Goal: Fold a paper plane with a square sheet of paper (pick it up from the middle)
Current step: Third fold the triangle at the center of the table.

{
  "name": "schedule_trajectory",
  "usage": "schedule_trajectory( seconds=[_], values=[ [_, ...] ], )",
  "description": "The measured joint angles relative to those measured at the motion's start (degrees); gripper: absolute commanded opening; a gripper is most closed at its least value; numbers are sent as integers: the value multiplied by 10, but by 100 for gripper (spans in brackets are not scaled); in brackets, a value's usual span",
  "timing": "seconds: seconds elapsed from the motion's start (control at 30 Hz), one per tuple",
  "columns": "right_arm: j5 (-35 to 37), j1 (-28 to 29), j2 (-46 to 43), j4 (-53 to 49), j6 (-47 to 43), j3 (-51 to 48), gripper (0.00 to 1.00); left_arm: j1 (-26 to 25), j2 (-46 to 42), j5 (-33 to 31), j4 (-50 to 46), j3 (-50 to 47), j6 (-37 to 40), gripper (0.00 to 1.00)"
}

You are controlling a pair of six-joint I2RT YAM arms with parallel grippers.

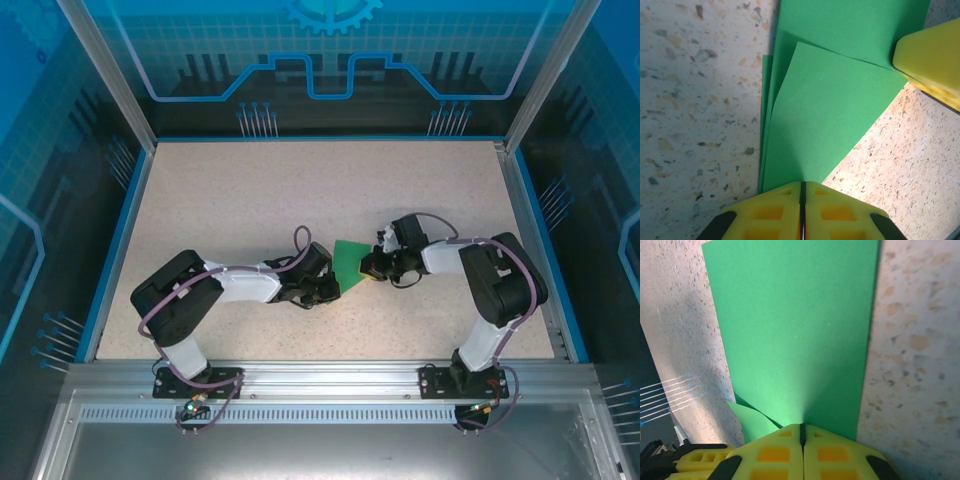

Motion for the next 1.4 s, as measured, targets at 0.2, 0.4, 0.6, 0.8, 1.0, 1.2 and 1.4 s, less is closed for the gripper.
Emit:
schedule_trajectory(
  seconds=[0.2, 0.4, 0.6, 0.8, 1.0, 1.2, 1.4],
  values=[
    [-20, -33, 2, 15, -17, -8, 6, 0, -1, 0, 4, -3, 0, 11],
    [-16, -35, -35, 5, -24, -9, 7, 0, -4, 0, 1, -4, 0, 11],
    [-11, 18, -71, 12, -11, -9, 7, 0, -4, 0, 1, -4, 0, 12],
    [-7, 87, -53, 28, 21, -9, 6, 0, -4, 0, 1, -4, 0, 12],
    [7, 91, -8, 40, 43, -10, 5, 0, -6, 0, -3, -4, 1, 13],
    [2, 90, 3, 53, 55, -16, 4, 0, -15, 9, -5, -14, 0, 15],
    [0, 90, 3, 54, 55, -16, 4, 0, -43, 29, 6, -51, -5, 15]
  ],
)
